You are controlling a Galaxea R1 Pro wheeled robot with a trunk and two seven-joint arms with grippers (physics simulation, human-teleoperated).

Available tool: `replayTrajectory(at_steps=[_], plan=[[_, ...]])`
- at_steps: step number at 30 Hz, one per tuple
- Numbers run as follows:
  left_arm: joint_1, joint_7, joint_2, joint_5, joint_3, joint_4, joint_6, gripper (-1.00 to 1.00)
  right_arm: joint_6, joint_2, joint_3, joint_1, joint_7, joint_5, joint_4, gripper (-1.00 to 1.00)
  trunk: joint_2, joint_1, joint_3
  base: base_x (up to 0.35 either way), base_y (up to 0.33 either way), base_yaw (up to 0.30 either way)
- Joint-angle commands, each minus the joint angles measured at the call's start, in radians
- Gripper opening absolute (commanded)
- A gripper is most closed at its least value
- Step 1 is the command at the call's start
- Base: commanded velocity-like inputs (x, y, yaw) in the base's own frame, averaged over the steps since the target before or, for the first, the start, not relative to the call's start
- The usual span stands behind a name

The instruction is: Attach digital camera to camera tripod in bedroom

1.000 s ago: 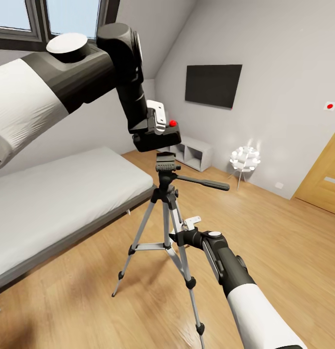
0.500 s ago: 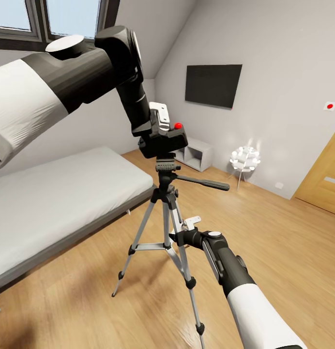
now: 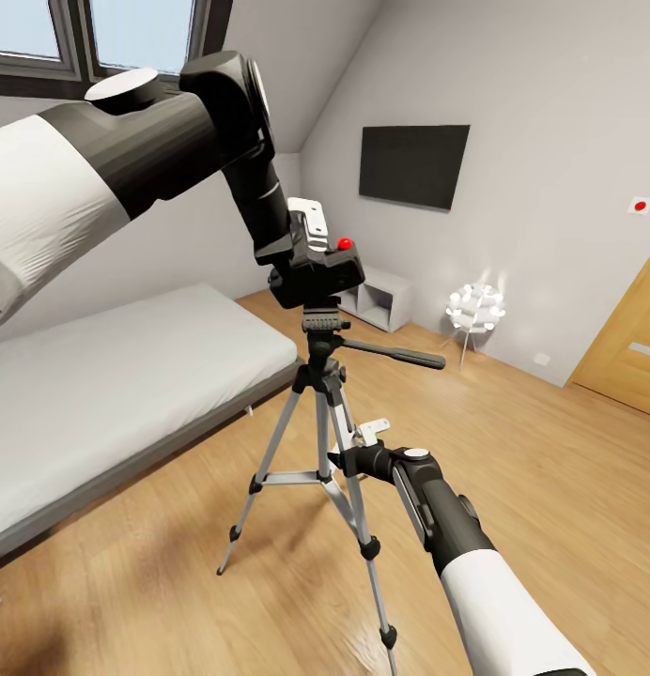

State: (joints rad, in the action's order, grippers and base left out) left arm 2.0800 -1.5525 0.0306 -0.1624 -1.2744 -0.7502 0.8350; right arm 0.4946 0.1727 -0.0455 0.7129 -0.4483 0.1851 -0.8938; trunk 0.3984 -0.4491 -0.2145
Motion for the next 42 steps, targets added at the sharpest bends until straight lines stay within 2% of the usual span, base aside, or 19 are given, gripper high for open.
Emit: replayTrajectory(at_steps=[1, 8, 9, 10, 18, 42], plan=[[0.002, -0.009, 0.001, -0.007, -0.002, -0.002, 0.007, -1.00, -0.004, 0.001, 0.001, 0.000, -0.006, 0.071, 0.007, -1.00, 0.002, -0.001, -0.002, 0.000, 0.000, 0.000], [0.002, -0.009, 0.001, 0.009, -0.001, -0.001, 0.007, -1.00, -0.004, 0.001, 0.001, 0.000, -0.006, 0.070, 0.007, -1.00, 0.002, -0.001, -0.002, 0.000, 0.000, 0.000], [0.002, -0.009, 0.004, 0.091, -0.061, 0.004, 0.005, -1.00, -0.005, 0.001, 0.000, 0.000, -0.007, 0.070, 0.009, -1.00, 0.002, -0.001, -0.002, 0.000, 0.000, 0.000], [0.002, -0.009, 0.004, 0.095, -0.075, 0.004, 0.006, -1.00, -0.005, 0.001, 0.000, 0.000, -0.007, 0.070, 0.009, -1.00, 0.002, -0.001, -0.002, 0.000, 0.000, 0.000], [0.002, -0.009, 0.005, 0.106, -0.097, 0.005, 0.004, -1.00, -0.004, 0.001, 0.000, 0.000, -0.007, 0.070, 0.009, -1.00, 0.002, -0.001, -0.002, 0.000, 0.000, 0.000], [0.002, -0.008, 0.005, 0.108, -0.093, -0.004, 0.003, -1.00, -0.004, 0.001, 0.000, 0.000, -0.007, 0.070, 0.009, -1.00, 0.002, -0.001, -0.002, 0.000, 0.000, 0.000]])
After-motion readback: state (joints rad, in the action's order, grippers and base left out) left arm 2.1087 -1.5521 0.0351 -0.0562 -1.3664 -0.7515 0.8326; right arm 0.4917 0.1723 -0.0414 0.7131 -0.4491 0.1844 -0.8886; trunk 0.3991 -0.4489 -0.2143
